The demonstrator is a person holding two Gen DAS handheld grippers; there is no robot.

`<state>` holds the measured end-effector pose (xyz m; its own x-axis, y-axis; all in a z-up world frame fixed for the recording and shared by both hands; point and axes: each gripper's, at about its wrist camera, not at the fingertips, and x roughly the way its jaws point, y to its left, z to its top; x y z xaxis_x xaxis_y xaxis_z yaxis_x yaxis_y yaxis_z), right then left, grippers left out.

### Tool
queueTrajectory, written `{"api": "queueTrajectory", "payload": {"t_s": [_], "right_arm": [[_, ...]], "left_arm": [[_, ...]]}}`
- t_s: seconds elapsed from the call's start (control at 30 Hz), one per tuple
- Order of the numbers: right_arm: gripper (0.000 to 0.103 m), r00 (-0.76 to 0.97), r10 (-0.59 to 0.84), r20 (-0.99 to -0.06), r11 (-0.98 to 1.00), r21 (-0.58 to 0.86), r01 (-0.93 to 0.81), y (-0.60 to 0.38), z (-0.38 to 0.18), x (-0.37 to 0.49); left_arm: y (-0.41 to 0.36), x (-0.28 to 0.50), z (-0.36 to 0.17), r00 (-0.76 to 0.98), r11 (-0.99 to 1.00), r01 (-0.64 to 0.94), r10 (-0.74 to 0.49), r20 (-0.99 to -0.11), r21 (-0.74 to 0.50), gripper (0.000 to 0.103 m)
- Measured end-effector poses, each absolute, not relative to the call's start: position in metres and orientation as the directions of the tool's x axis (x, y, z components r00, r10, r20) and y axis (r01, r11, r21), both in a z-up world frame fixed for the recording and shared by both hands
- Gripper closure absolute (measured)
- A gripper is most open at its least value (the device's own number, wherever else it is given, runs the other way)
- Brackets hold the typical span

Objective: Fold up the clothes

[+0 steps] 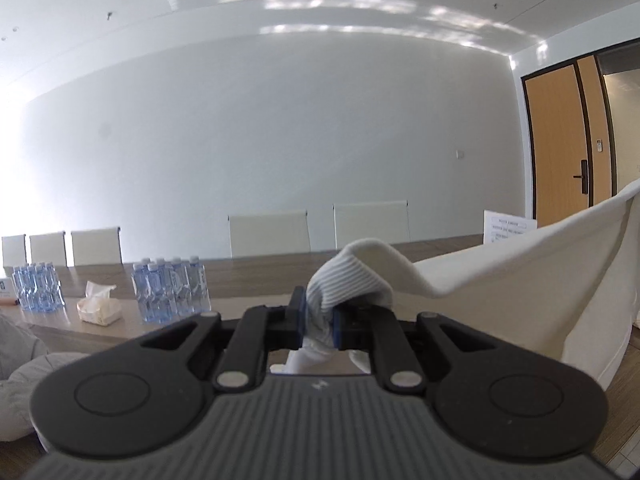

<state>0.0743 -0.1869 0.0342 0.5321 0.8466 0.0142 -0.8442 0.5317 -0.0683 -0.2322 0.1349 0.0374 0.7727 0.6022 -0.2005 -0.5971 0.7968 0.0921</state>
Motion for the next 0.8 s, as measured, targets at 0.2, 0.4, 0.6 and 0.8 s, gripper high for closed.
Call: {"api": "queueTrajectory", "payload": {"t_s": [0.2,0.4,0.6,0.8], "right_arm": [[0.099,0.518,0.804,-0.294,0.526,-0.058,-0.849,-0.131,-0.039,0.128],[0.099,0.537,0.777,-0.329,0.563,-0.020,-0.826,-0.081,-0.060,0.198],[0.090,0.571,0.716,-0.401,0.607,-0.046,-0.794,0.029,-0.075,0.280],[0.051,0.493,0.629,-0.602,0.535,-0.125,-0.836,0.069,-0.132,0.317]], "left_arm": [[0.194,-0.159,-0.039,0.693,0.825,-0.559,0.521,-0.498,0.085,0.091],[0.245,-0.119,-0.073,0.670,0.830,-0.555,0.479,-0.566,0.046,0.090],[0.284,-0.093,-0.064,0.665,0.793,-0.609,0.519,-0.537,0.011,0.070],[0.308,-0.075,-0.112,0.518,0.783,-0.610,0.511,-0.685,0.123,0.063]]}}
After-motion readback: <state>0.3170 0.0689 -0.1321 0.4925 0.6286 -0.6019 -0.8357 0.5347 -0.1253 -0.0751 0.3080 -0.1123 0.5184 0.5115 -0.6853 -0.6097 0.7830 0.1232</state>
